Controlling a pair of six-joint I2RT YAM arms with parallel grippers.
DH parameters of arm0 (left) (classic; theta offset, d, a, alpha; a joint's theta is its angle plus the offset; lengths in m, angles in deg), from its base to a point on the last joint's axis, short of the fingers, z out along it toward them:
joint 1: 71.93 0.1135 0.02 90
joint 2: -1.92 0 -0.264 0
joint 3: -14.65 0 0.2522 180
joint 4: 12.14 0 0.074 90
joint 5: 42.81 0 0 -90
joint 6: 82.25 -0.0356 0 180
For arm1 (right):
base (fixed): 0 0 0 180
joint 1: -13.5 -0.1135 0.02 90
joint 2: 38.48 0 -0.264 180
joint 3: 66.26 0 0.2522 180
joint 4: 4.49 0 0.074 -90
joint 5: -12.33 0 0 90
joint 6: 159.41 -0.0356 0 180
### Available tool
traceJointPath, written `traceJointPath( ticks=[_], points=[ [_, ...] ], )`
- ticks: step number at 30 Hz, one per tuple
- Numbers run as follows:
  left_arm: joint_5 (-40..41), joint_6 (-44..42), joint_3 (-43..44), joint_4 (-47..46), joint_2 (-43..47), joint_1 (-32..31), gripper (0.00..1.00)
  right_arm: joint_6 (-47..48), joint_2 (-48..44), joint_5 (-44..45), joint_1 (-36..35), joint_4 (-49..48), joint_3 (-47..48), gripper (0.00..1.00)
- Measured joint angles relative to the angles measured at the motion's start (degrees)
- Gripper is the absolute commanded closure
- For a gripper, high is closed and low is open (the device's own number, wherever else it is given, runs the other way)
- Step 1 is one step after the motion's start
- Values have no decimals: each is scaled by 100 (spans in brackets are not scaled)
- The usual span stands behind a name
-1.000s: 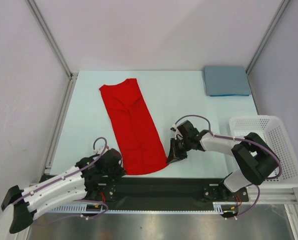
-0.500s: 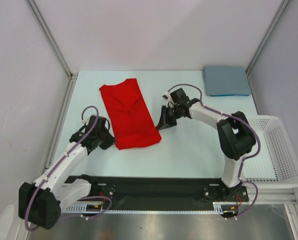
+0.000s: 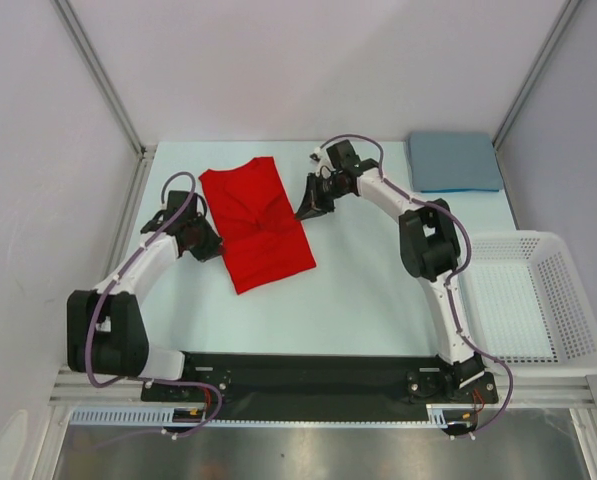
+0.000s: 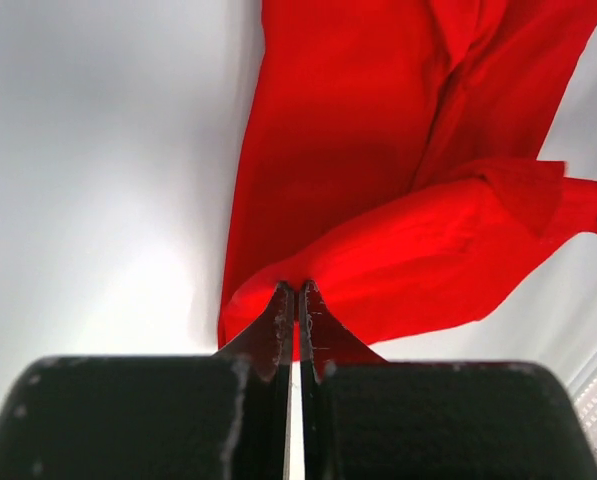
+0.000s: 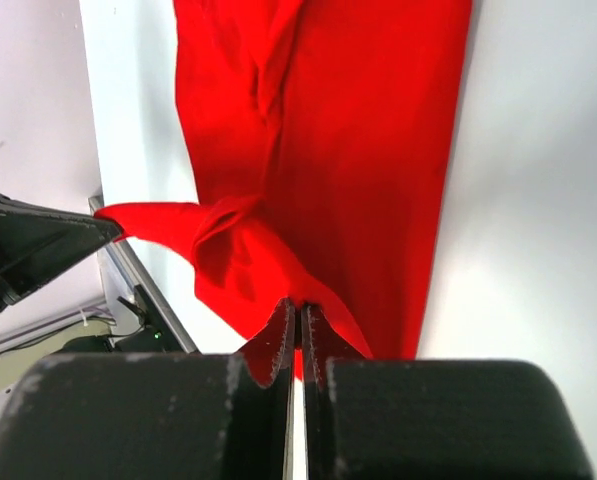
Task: Fold and stack the t-shirts
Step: Fold the tshirt
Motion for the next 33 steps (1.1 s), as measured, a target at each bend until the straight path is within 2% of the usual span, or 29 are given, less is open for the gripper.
traceJointPath(
  ticks=[9,16,28,33],
  points=[
    [-208,-153,232,-96,-474,291,100,-114,623,-393,15,122,516,100],
    [-409,-273,490,-219,-946,356,100,-299,772,-568,22,39,741,100],
    [-654,-367,518,-302,-785,476,99,-297,780,-824,20,35,763,100],
    [-710,-476,789,-273,-1038,629,100,-306,813,-859,20,-4,881,98]
  ],
)
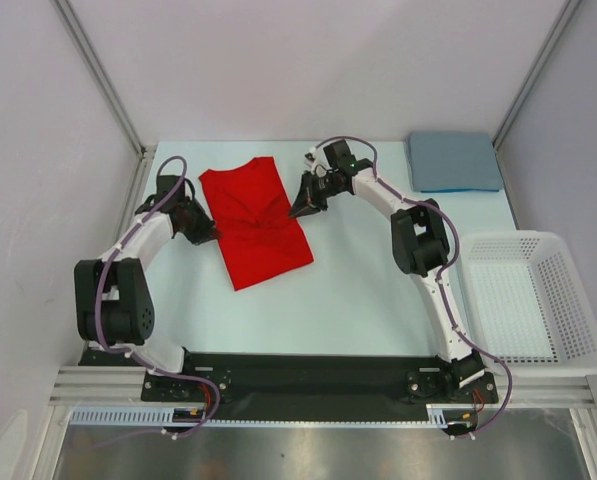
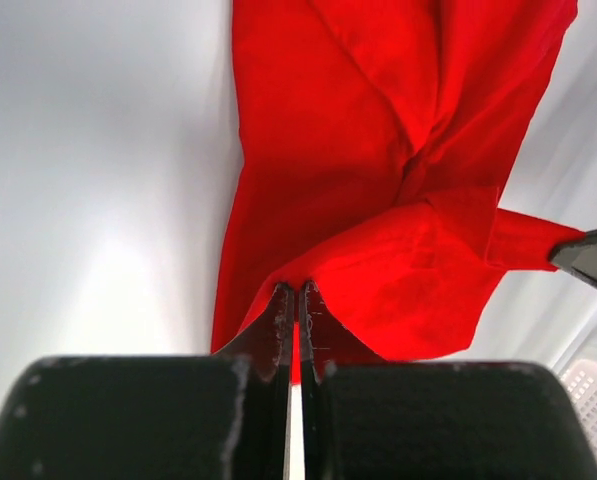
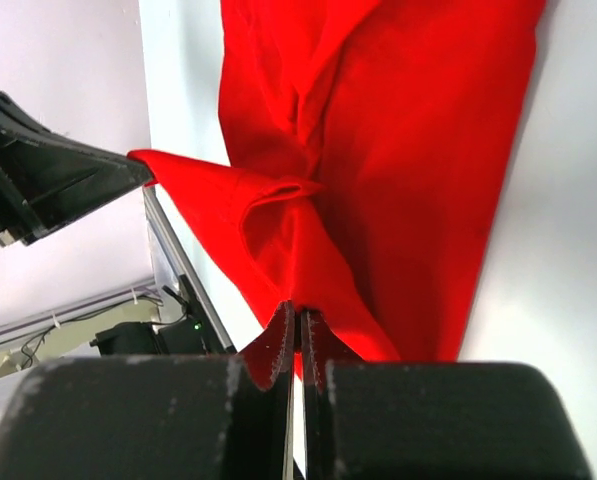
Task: Fold and stack the t-shirts
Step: Fold the tshirt
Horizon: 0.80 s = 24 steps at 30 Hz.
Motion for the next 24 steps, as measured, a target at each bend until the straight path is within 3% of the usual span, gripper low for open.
traceJointPath(
  ticks=[7,8,10,14,15,21,24],
  points=[
    [-131,-101,212,-155,-568,55,96,-177,144,-17,28,-184,205,96],
    [-144,-107,221,-173,-643,59,93,-199,197,-28,35,-208,262,95],
    [-164,-129,234,-186,-793,61,84,-291,315,-39,63,-256,372,81],
    [-98,-264,361,-155,-1001,66,73,-409,533,-35,138,-291,546,70],
    [-57,-306,424,-136,-1027,66,64,-446,584,-26,164,-271,619,64],
    [136,-715,1029,-17,-931,70,37,-417,621,219,319,-122,1069,51],
    [74,-837,1056,20,-551,74,35,-293,549,334,361,-144,1086,47]
  ],
)
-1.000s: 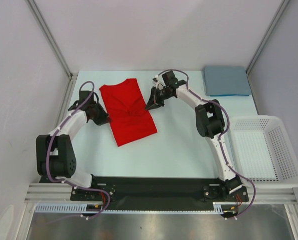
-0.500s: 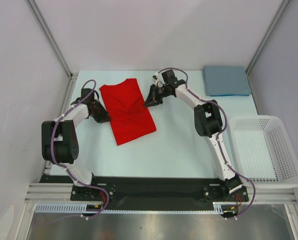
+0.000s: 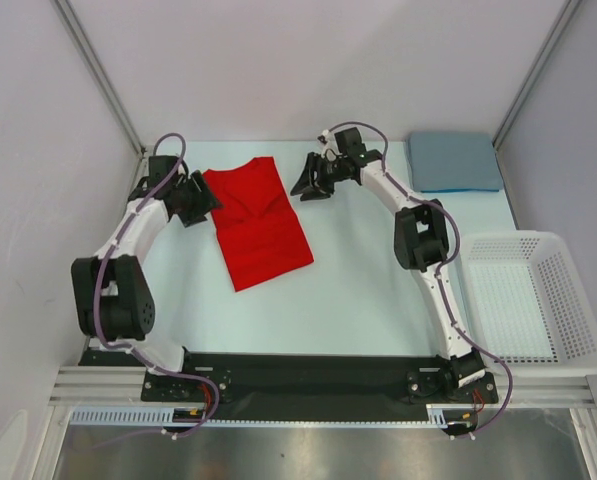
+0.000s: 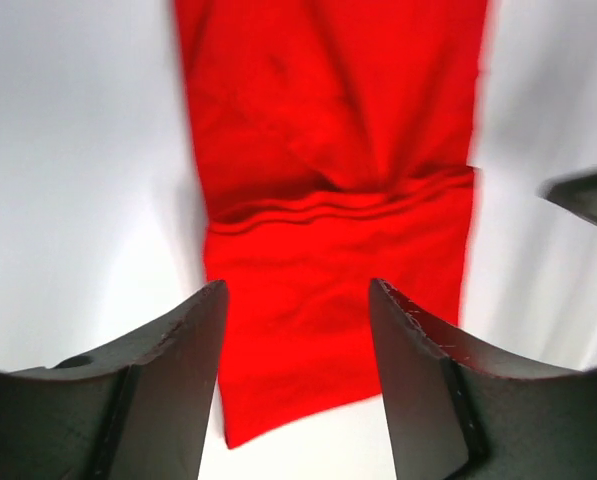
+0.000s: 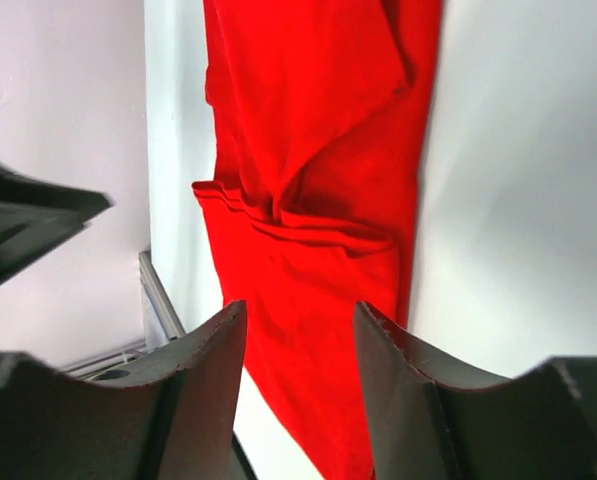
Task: Fold and stack the t-shirts
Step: Fold the tshirt
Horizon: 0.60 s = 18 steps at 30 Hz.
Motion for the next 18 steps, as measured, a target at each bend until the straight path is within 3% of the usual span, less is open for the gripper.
traceJointPath(
  ticks=[5,10,18],
  points=[
    [-505,-127,-264,-313,737,-79,42,28,0,46,-175,-162,59,57],
    [-1091,-114,-898,-846,776,-214,50,-11,0,57,-494,-369,70,67],
    [-1432,-140,-1228,-1010,188,-332,40,-4,-72,44,-748,-549,-334,55]
  ],
)
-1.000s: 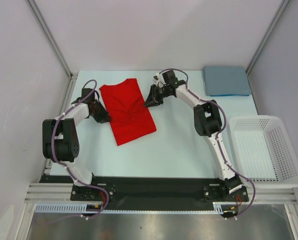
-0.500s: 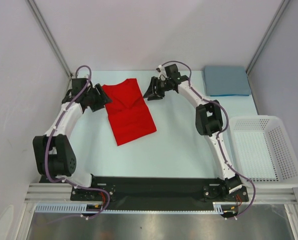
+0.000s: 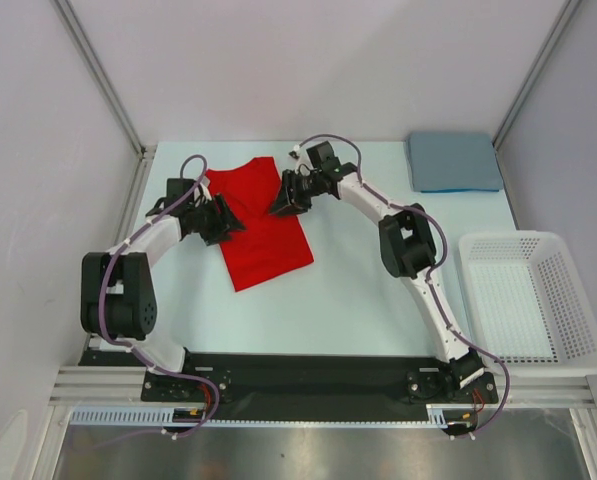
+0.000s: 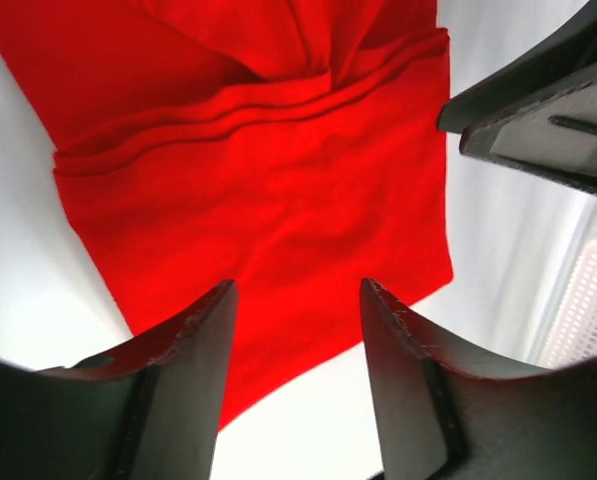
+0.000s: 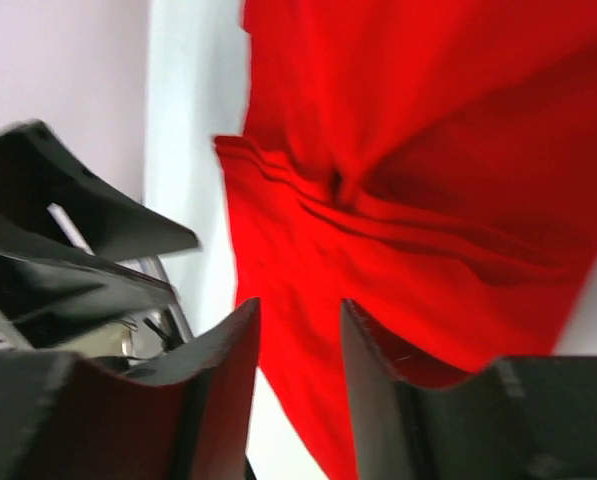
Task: Fold and stack the t-shirts
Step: Fold the tshirt
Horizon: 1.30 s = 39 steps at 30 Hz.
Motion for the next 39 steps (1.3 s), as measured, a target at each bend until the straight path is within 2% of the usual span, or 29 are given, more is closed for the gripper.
traceJointPath(
  ticks=[2,13,20,23,27,34,38,39],
  points=[
    [92,-50,0,-11,11,2,39,118,0,28,44,140,-83,52],
    [605,-487,0,221,20,186,36,979,-2,350,498,763,-127,51],
    [680,-688,114,195,-332,487,36,1123,2,376,520,739,-127,55],
    [566,-684,131,85,-608,496,40,1086,13,356,520,638,-122,57],
    [472,-675,140,-22,-835,496,44,1008,85,315,520,496,-87,66],
    [448,-667,404,-74,-986,518,53,758,234,192,509,264,-66,66],
    [450,-662,518,-90,-1104,531,64,647,334,166,509,144,4,67],
    [448,-658,549,-90,-1154,533,64,605,380,151,509,125,52,67]
  ],
)
